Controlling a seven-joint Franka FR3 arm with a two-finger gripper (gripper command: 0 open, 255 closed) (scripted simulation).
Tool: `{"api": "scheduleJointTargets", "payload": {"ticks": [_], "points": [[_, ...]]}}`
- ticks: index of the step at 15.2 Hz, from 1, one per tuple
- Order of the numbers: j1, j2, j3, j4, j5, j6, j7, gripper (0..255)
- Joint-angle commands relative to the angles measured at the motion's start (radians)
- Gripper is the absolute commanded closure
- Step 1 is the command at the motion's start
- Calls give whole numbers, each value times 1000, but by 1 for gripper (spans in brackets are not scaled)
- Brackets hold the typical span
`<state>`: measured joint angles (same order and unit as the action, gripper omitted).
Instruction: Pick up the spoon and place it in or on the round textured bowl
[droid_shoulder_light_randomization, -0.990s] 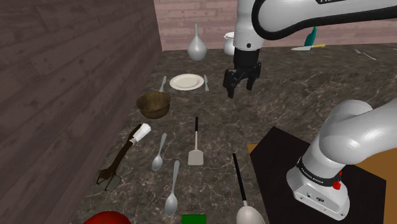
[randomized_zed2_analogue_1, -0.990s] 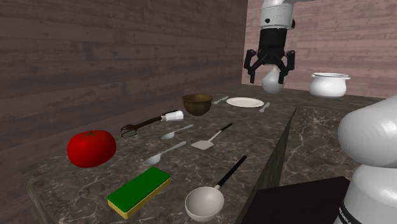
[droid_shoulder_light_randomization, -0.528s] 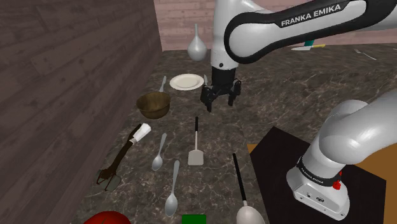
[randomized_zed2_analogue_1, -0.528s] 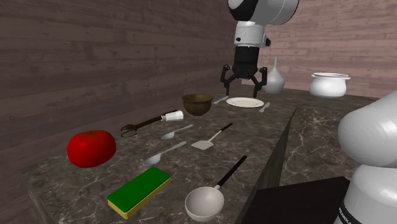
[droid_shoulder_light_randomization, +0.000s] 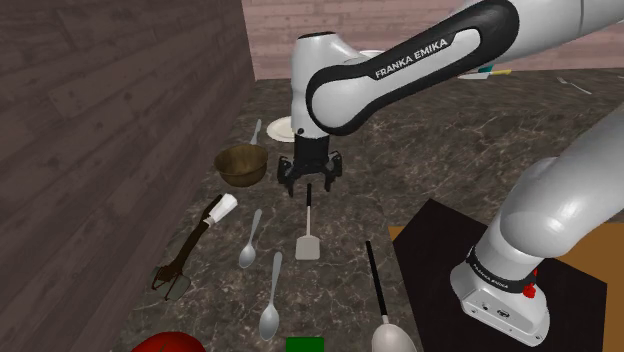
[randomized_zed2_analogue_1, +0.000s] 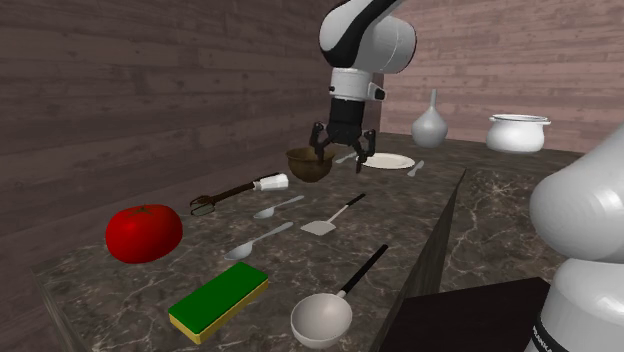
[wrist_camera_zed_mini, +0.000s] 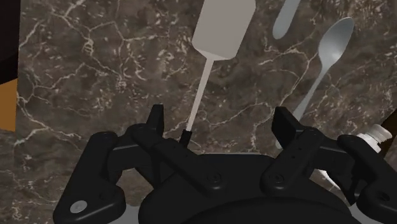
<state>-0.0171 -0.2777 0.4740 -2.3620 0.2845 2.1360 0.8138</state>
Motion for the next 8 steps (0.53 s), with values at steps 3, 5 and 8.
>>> {"api": "scheduleJointTargets", "payload": {"ticks": [3,5,8], "points": [[-11,161,60,77,-38,98,148,0],[-11,247,79,125,-75,141,225,0],[4,378,89,206,-144,193,343,0]]}}
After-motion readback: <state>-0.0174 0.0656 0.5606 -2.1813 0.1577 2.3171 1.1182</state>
